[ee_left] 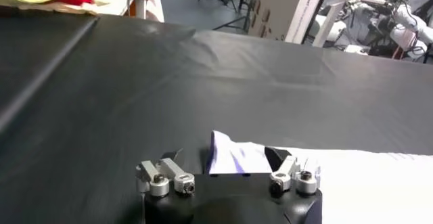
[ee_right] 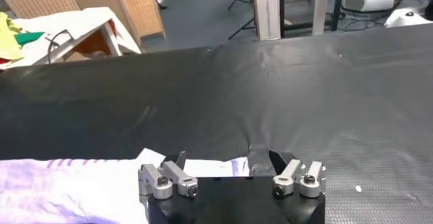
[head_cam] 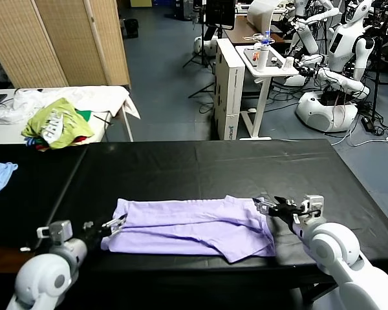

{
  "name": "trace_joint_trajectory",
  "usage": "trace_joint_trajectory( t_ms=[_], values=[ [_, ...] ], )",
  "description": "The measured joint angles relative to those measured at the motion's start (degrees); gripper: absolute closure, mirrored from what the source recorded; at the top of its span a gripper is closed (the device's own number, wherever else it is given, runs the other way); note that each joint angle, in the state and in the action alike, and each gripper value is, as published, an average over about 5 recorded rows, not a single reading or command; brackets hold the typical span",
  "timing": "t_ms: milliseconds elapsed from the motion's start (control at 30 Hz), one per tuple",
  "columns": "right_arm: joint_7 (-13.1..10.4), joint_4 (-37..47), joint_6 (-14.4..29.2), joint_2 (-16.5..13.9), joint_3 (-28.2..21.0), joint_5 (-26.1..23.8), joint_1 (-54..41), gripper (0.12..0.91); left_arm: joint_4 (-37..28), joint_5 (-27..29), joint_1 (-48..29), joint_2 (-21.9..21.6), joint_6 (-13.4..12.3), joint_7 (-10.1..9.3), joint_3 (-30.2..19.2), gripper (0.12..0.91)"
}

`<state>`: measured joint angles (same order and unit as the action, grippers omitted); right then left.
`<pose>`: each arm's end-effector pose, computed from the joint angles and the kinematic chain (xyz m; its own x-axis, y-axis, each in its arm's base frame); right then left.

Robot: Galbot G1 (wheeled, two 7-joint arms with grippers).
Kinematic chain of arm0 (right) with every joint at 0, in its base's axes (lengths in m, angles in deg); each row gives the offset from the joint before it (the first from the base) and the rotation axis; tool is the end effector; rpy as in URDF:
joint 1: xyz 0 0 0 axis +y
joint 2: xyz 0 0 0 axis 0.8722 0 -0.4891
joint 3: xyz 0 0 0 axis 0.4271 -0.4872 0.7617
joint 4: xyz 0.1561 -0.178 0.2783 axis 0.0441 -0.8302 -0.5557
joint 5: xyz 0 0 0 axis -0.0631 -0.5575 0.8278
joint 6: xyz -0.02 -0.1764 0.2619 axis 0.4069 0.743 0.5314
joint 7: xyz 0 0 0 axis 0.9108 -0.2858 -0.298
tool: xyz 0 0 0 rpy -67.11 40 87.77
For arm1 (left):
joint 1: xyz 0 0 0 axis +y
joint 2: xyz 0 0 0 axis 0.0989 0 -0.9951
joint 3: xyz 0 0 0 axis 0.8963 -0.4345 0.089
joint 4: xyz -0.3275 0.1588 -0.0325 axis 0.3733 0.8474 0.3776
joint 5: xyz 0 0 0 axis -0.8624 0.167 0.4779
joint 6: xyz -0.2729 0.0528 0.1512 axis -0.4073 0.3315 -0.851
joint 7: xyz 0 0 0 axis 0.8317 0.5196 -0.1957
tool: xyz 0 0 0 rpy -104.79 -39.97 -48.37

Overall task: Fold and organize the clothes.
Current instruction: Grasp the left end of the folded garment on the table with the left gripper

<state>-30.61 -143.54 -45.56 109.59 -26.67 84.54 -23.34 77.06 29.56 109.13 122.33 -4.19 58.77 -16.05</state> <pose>0.2618 -0.1217 -0.2324 -0.8109 -0.2333 0.5367 -0.1716 0.9716 0.1631 0.2366 0.1422 -0.2544 -0.8095 0.1282 0.5730 0.0319 0.9840 -0.1751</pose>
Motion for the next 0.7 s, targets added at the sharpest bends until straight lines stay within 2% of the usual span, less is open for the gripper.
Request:
trace_joint_trajectory(
  t_ms=[67,267,533,600,700],
  values=[
    [0.00,-0.05,0.01,0.13,0.01,-0.03,0.13,0.118,1.53,0.53,1.81,0.62,0.00,0.18,1.06,0.125],
    [-0.01,-0.22,-0.01,0.37,0.00,-0.14,0.44,0.118,5.49,3.44,7.44,3.93,0.00,2.30,4.19,0.123],
    [-0.01,-0.17,-0.02,0.49,-0.02,-0.26,0.44,0.118,6.48,4.49,11.50,7.40,0.00,3.49,6.70,0.124],
    [0.00,-0.09,-0.01,0.57,-0.13,-0.28,0.26,0.118,6.28,4.59,11.66,7.93,0.00,3.70,6.83,0.140],
    [0.05,0.03,-0.01,0.72,-0.28,-0.35,0.08,0.118,5.79,4.45,11.41,8.52,0.00,3.75,6.87,0.205]
  ],
)
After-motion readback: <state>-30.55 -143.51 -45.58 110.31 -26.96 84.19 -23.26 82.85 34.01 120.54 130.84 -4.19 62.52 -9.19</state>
